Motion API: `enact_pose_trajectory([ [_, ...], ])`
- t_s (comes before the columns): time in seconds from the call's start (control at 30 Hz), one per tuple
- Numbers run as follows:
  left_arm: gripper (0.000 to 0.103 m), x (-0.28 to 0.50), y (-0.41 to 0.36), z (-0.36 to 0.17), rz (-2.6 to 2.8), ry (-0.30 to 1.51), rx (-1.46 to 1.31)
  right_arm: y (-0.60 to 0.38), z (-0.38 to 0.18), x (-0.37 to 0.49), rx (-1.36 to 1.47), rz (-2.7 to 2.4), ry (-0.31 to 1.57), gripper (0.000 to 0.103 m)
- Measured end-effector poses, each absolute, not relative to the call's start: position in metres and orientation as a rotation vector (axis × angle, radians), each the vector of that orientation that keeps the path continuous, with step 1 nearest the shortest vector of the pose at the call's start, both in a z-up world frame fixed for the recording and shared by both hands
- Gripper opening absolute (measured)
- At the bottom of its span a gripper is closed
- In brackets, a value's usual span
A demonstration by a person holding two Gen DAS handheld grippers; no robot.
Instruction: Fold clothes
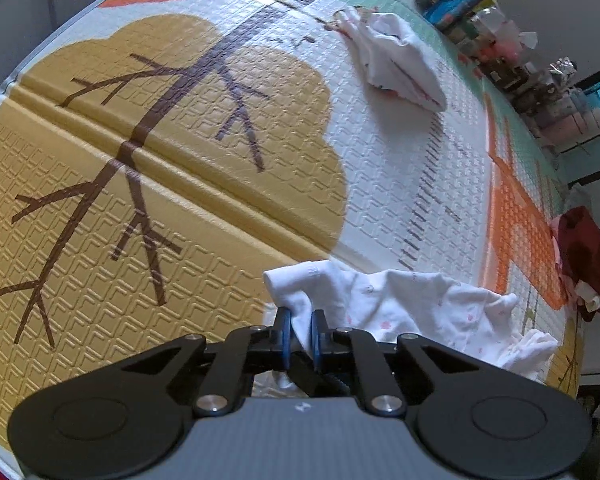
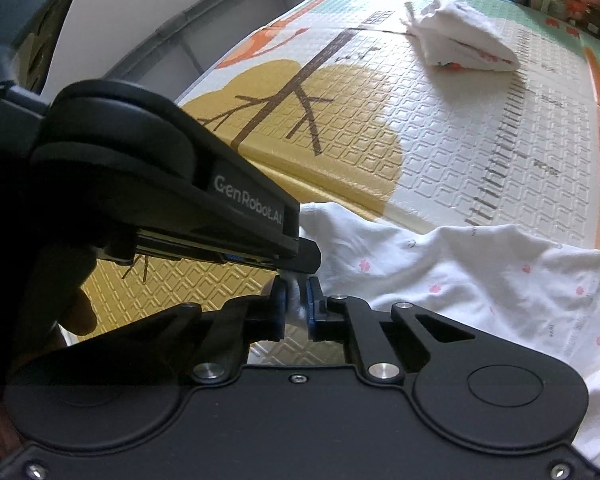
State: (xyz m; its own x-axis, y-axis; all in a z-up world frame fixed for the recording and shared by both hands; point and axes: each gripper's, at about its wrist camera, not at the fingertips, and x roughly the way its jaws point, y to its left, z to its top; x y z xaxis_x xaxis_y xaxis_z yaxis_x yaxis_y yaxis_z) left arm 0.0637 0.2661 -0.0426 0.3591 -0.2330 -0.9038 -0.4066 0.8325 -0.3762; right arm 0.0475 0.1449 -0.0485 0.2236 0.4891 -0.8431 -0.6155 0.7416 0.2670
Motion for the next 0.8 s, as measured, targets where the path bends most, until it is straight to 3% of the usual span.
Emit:
enact_pose_trajectory([
  [0.8, 0.012, 0.091, 0.149, 0.000, -0.102, 1.204, -0.452, 0.025, 0.001, 0.051, 0.039, 0.559, 1.045, 0.008],
])
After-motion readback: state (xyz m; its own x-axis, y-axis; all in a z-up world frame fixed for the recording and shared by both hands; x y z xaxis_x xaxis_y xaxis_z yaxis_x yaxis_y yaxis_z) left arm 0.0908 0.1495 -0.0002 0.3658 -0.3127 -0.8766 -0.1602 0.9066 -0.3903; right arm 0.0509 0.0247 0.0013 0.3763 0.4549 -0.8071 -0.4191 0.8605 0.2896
